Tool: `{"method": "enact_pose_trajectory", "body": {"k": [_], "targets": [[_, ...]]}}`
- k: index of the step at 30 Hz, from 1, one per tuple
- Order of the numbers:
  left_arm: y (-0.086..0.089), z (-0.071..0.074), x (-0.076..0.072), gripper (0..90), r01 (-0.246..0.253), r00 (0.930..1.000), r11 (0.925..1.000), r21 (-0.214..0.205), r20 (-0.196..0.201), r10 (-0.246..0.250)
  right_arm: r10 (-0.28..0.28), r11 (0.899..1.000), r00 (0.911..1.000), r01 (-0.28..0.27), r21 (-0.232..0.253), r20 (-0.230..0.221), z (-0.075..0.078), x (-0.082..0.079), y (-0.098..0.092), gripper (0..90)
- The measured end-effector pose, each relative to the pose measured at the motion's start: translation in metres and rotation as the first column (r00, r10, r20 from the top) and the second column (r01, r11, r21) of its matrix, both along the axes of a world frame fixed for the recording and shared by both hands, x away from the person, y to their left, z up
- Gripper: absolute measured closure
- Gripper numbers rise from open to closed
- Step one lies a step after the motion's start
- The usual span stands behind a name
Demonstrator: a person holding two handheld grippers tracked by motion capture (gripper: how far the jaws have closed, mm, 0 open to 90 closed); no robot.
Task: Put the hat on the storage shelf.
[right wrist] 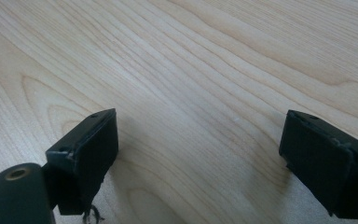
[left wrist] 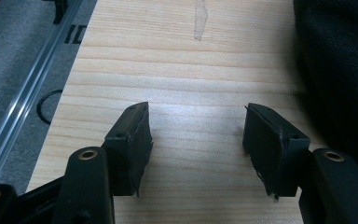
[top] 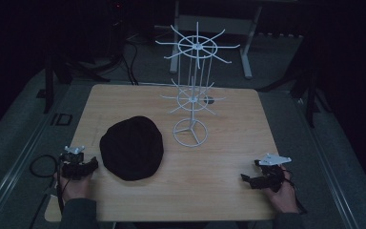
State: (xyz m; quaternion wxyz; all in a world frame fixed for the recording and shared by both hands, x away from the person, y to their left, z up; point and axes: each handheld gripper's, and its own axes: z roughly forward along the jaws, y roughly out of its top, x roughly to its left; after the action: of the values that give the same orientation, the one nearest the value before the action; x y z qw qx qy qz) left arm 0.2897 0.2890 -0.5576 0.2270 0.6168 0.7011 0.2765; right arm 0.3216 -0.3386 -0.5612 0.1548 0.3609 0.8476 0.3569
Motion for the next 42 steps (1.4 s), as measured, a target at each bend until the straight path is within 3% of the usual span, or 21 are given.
{"method": "enact_pose_trajectory", "body": {"k": [6, 11, 12, 18, 23, 28, 33, 38, 41, 42], "targets": [[0.001, 0.007, -0.003, 42.8, 0.003, 0.9998, 0.9995, -0.032, 0.022, -0.003, 0.0, 1.0, 1.0, 0.0, 0.0, 0.001, 0.0, 0.0, 0.0, 11.7], [0.001, 0.017, -0.003, 42.7, 0.047, 0.9985, 0.998, -0.043, 0.029, -0.046, -0.001, 1.0, 1.0, 0.001, 0.0, 0.0, 0.0, 0.0, 0.0, 11.7], [0.002, 0.023, -0.002, 42.7, 0.079, 0.9961, 0.9956, -0.051, 0.044, -0.077, -0.001, 1.0, 1.0, 0.001, 0.0, 0.001, 0.0, 0.0, 0.0, 11.7], [0.01, 0.045, 0.006, 42.3, 0.141, 0.9871, 0.982, -0.126, 0.094, -0.129, -0.008, 1.0, 1.0, 0.008, 0.002, 0.0, 0.0, -0.001, 0.0, 12.0], [0.013, 0.067, 0.023, 42.7, 0.199, 0.9764, 0.9706, -0.135, 0.113, -0.184, -0.01, 1.0, 0.9999, 0.01, 0.003, 0.0, 0.0, -0.002, 0.0, 12.0], [0.007, 0.082, 0.048, 42.5, 0.264, 0.9629, 0.9601, -0.093, 0.084, -0.256, -0.01, 1.0, 0.9999, 0.01, 0.002, 0.0, 0.0, -0.002, 0.0, 12.0], [-0.007, 0.084, 0.075, 42.6, 0.317, 0.948, 0.9472, -0.044, 0.04, -0.316, -0.01, 1.0, 1.0, 0.01, 0.002, -0.001, 0.0, -0.002, 0.0, 12.0], [-0.025, 0.078, 0.098, 41.7, 0.392, 0.9194, 0.9199, 0.0, 0.034, -0.392, -0.009, 1.0, 1.0, 0.009, 0.002, 0.0, 0.0, -0.002, 0.0, 12.0], [-0.034, 0.073, 0.11, 41.0, 0.419, 0.908, 0.908, 0.006, 0.003, -0.419, -0.009, 1.0, 1.0, 0.009, 0.002, 0.0, 0.0, -0.002, 0.0, 12.0], [-0.037, 0.072, 0.115, 40.6, 0.421, 0.907, 0.907, 0.008, -0.004, -0.421, -0.009, 1.0, 1.0, 0.009, 0.002, 0.0, 0.0, -0.002, 0.0, 12.0]]}}
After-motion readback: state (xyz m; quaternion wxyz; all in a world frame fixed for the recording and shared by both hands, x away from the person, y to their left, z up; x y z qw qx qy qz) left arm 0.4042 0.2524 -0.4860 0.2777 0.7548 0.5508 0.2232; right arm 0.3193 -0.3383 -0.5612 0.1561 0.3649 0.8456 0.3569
